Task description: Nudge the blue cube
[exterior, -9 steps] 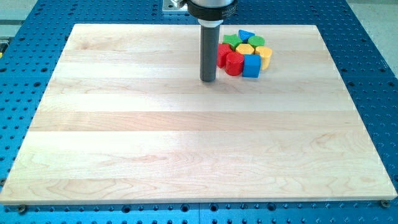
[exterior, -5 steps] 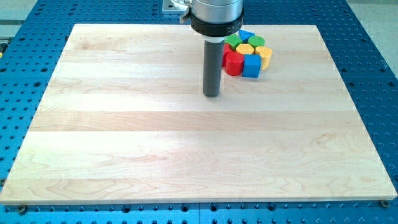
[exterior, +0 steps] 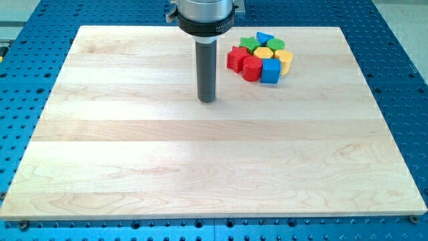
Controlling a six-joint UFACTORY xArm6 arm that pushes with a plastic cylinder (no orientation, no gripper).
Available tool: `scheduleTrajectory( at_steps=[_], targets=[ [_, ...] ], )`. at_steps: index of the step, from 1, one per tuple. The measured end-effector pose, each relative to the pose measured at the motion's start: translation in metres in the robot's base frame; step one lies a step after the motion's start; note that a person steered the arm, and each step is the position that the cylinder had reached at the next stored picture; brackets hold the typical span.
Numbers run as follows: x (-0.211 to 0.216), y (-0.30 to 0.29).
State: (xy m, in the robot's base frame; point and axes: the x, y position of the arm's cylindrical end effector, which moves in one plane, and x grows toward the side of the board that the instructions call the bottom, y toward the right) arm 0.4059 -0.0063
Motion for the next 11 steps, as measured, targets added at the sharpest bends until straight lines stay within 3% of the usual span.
scheduleTrajectory(
  at_steps=[2,3,4,7,8,9,11],
  targets=[
    [0.005,0.019],
    [0.011,0.098],
    [-0.029,0.136],
    [-0.045,0.185],
    [-0.067,0.176],
    [-0.07,0.208],
    [-0.119,0.219]
  ],
)
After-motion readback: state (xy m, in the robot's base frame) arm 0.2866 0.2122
